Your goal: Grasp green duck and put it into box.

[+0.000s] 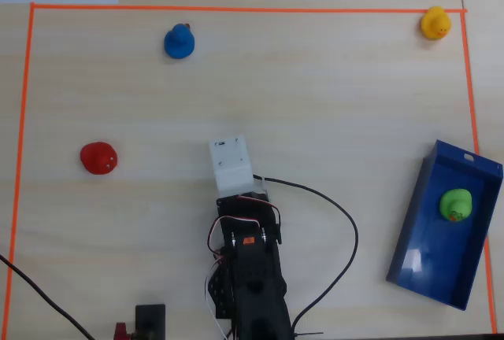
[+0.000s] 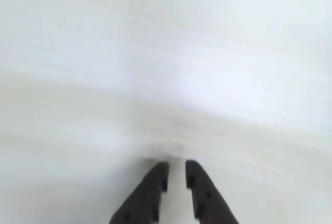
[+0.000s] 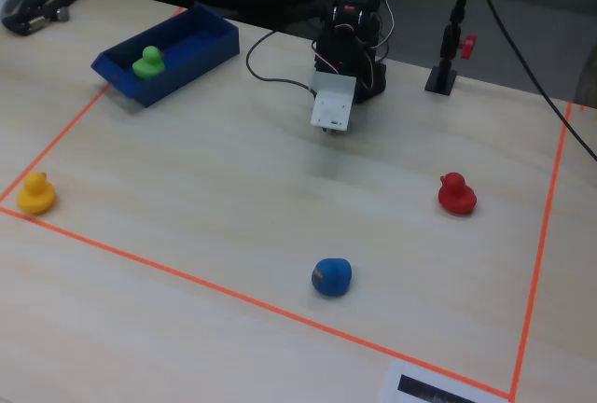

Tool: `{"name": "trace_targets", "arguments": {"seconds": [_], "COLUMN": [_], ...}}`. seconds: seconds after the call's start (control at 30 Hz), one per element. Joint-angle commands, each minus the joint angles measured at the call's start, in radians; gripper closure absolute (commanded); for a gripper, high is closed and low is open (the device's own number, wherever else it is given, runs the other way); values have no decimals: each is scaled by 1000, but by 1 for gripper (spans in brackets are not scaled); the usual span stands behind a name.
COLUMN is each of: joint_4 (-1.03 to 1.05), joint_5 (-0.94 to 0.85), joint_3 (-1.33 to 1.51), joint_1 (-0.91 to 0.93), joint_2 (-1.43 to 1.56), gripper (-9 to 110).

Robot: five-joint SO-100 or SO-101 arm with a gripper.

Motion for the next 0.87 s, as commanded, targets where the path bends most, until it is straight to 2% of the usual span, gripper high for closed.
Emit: {"name": "trace_targets", "arguments": {"seconds": [0.0,0.2,0.27,0.83], "joint_4": [6,6,6,6], "joint_5": [8,14,14,14], "joint_3": [14,14,14,14], "joint_1": [9,77,94,95], "joint_2": [-5,-5,-5,-5], "gripper": [101,101,96,95]}}
